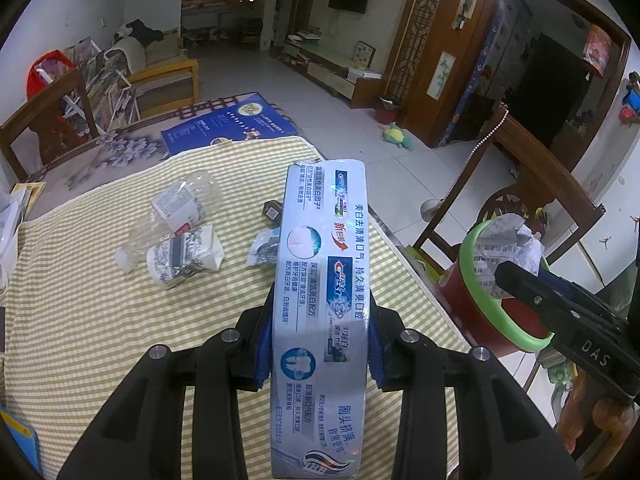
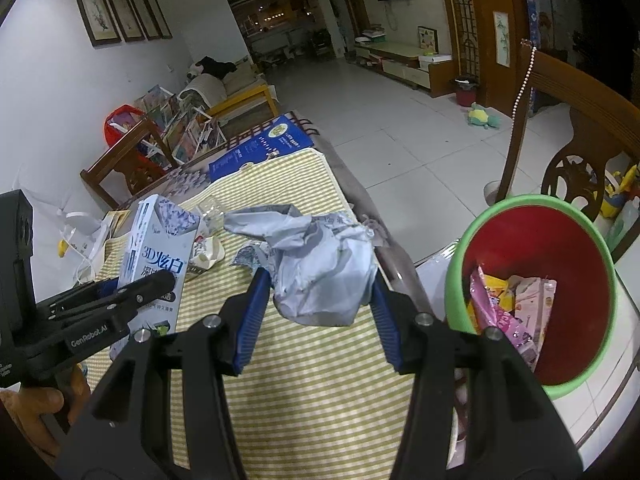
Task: Collect trash
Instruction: 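Carry the toothpaste box and crumpled paper toward the red bucket with both tools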
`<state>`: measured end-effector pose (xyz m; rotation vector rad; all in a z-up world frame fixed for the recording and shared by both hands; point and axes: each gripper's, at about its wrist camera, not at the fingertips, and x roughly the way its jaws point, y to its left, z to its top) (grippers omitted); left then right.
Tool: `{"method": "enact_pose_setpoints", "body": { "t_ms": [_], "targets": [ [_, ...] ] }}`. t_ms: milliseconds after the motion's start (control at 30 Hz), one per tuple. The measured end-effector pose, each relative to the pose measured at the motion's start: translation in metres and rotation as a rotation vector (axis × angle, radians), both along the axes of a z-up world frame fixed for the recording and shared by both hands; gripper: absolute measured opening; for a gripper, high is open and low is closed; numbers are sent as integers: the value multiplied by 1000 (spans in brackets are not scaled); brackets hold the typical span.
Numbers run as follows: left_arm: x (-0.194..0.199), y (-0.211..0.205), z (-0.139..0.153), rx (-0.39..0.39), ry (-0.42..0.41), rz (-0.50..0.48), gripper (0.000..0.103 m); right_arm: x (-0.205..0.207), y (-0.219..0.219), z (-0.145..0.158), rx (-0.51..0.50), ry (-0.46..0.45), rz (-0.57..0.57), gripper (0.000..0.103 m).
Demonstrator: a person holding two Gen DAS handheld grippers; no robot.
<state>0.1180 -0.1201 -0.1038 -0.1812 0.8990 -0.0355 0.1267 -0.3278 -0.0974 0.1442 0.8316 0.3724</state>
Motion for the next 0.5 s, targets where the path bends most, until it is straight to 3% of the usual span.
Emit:
{"method": "enact_pose_setpoints", "body": {
  "t_ms": [500],
  "targets": [
    [21,-27,2,8,8,5,35,28,-28,-2,17,5,-8,49]
  ]
}}
